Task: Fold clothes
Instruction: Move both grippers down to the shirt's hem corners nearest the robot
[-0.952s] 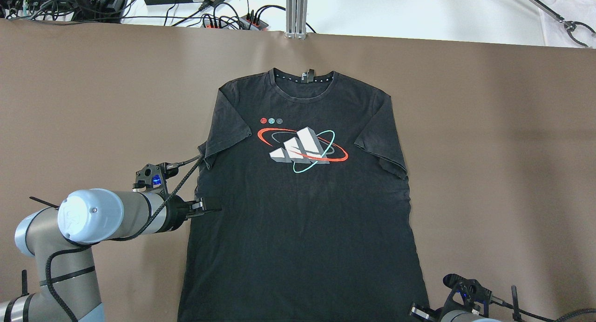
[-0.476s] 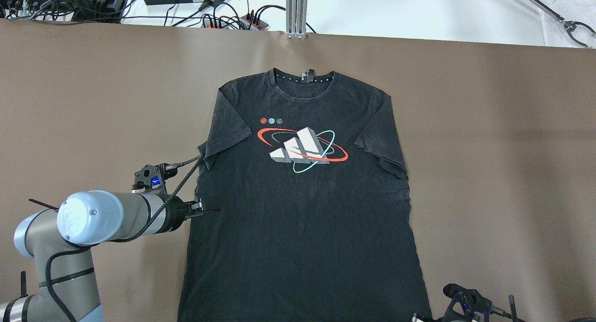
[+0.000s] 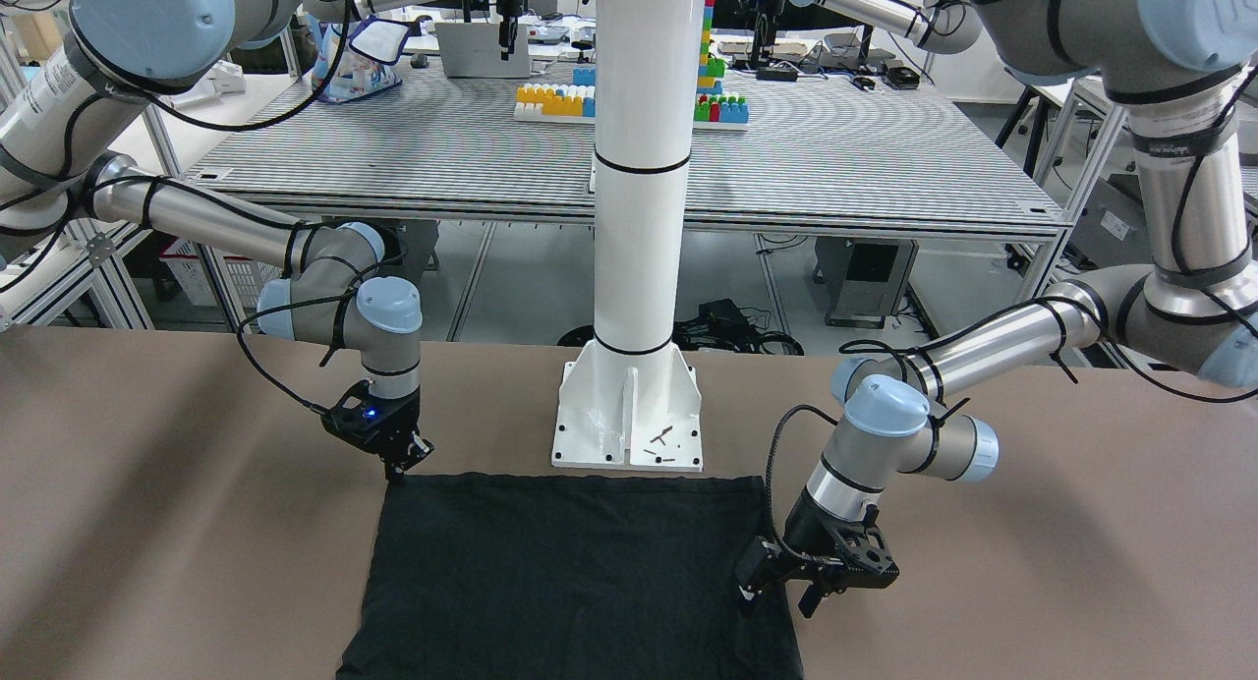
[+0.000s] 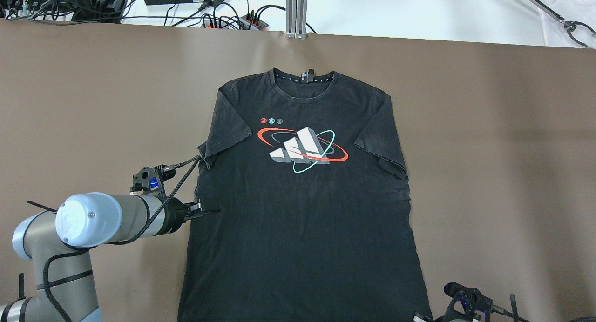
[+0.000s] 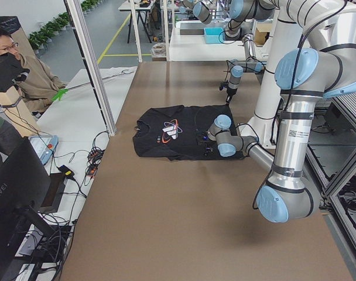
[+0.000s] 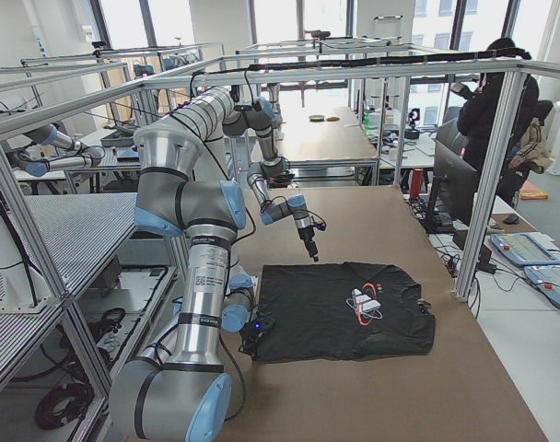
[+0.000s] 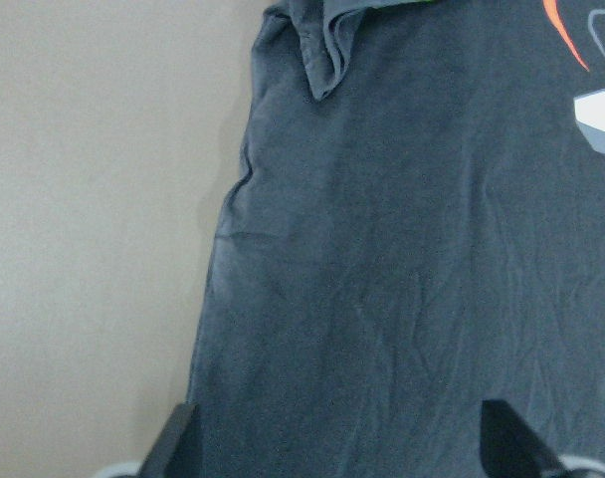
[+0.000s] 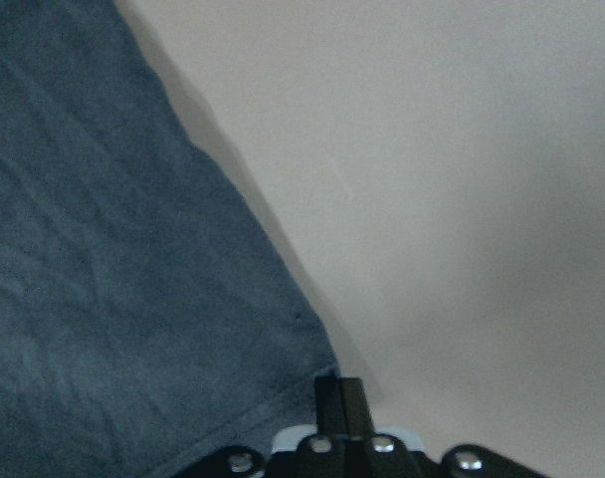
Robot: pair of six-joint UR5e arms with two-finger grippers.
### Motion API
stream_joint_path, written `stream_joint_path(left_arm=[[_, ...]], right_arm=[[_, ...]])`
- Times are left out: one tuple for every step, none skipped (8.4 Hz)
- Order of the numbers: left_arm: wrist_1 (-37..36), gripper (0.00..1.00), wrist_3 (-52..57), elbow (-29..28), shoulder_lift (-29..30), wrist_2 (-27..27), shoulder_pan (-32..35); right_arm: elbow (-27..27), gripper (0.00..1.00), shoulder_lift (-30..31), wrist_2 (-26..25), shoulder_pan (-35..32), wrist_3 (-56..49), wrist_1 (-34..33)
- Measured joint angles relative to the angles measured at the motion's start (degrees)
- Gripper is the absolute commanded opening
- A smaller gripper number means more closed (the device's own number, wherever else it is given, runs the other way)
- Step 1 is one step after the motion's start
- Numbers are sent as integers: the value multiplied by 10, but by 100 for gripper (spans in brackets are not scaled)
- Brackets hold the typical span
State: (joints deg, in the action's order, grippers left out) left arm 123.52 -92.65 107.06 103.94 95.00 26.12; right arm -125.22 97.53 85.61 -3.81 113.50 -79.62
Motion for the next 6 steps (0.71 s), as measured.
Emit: stream_joint_path(left_arm=[[0, 100, -21, 7, -6, -7, -12], [0, 99, -53, 23, -20, -38, -48], [0, 97, -84, 46, -44, -81, -97], [0, 89, -111, 71, -76, -123, -147], [0, 78, -130, 93, -106, -153, -186], [1, 67, -144, 106, -127, -171, -212]], right_arm=[[-5, 0, 0, 0, 0, -1, -1], [-15, 0, 0, 1, -1, -2, -4], [-28, 0, 0, 4, -1, -3, -10], [-38, 0, -1, 5, -1, -3, -14], [-43, 0, -2, 6, -2, -3, -16], [-45, 0, -3, 7, -2, -3, -17]])
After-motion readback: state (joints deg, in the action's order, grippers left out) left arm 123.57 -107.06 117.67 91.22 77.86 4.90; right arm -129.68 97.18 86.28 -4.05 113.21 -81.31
